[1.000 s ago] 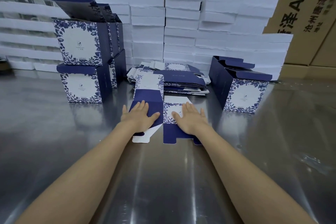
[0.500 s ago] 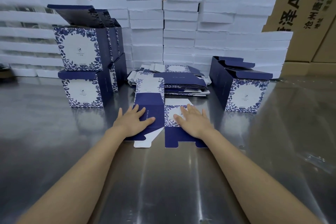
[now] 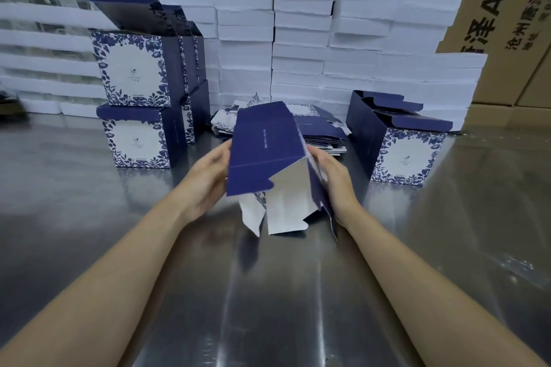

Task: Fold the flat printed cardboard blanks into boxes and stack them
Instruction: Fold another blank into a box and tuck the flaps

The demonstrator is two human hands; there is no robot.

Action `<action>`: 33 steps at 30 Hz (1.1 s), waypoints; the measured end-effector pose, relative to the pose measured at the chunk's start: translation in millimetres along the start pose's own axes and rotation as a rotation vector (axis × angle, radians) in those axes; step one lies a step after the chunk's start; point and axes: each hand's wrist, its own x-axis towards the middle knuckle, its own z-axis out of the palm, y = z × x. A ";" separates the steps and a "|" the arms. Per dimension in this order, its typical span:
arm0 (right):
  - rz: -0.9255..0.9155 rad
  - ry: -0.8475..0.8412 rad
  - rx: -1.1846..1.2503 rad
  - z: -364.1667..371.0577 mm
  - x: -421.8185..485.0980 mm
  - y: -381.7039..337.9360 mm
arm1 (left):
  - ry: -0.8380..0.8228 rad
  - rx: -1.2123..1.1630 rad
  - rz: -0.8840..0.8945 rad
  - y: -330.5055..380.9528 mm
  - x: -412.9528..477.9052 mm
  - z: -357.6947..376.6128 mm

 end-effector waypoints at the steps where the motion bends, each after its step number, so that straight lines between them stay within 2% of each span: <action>1: -0.009 -0.012 0.004 1.6 -0.4 0.2 | -0.024 0.040 -0.008 -2.9 0.5 2.7; 3: 0.007 -0.024 0.003 3.7 1.8 2.6 | -0.068 0.186 0.003 -8.5 -0.5 4.2; 6: 0.077 -0.013 -0.086 4.1 6.5 6.8 | -0.173 0.752 0.046 -14.8 -4.1 3.2; 8: 0.081 -0.011 -0.169 5.2 5.8 6.3 | -0.253 0.936 -0.019 -14.8 -7.4 6.2; 10: 0.035 0.011 -0.206 6.6 3.6 3.2 | -0.322 0.952 -0.086 -14.8 -9.7 12.0; 12: -0.019 0.031 -0.170 7.2 2.0 0.8 | -0.308 0.970 -0.092 -15.8 -11.0 18.2; 17: -0.134 0.084 -0.117 16.8 -5.2 -5.8 | -0.165 0.736 0.070 -10.0 -8.5 28.5; 21: -0.076 0.004 0.097 22.9 -5.4 -13.3 | -0.093 0.634 0.221 -4.2 -9.3 34.3; 24: -0.032 -0.104 0.173 31.6 -11.9 -17.4 | -0.057 0.456 0.168 -6.5 -7.8 37.8; 27: -0.013 -0.227 0.216 38.7 -17.0 -13.4 | 0.024 0.510 0.149 -10.1 -7.7 40.0; 29: 0.008 -0.272 0.231 40.7 -17.7 -9.5 | 0.074 0.561 0.225 -11.3 -8.0 38.3; 31: 0.013 -0.252 0.231 39.3 -18.1 -7.3 | 0.133 0.587 0.292 -10.0 -7.8 35.9; 33: -0.063 -0.168 0.105 38.2 -18.8 -7.1 | 0.176 0.557 0.302 -7.7 -6.6 32.1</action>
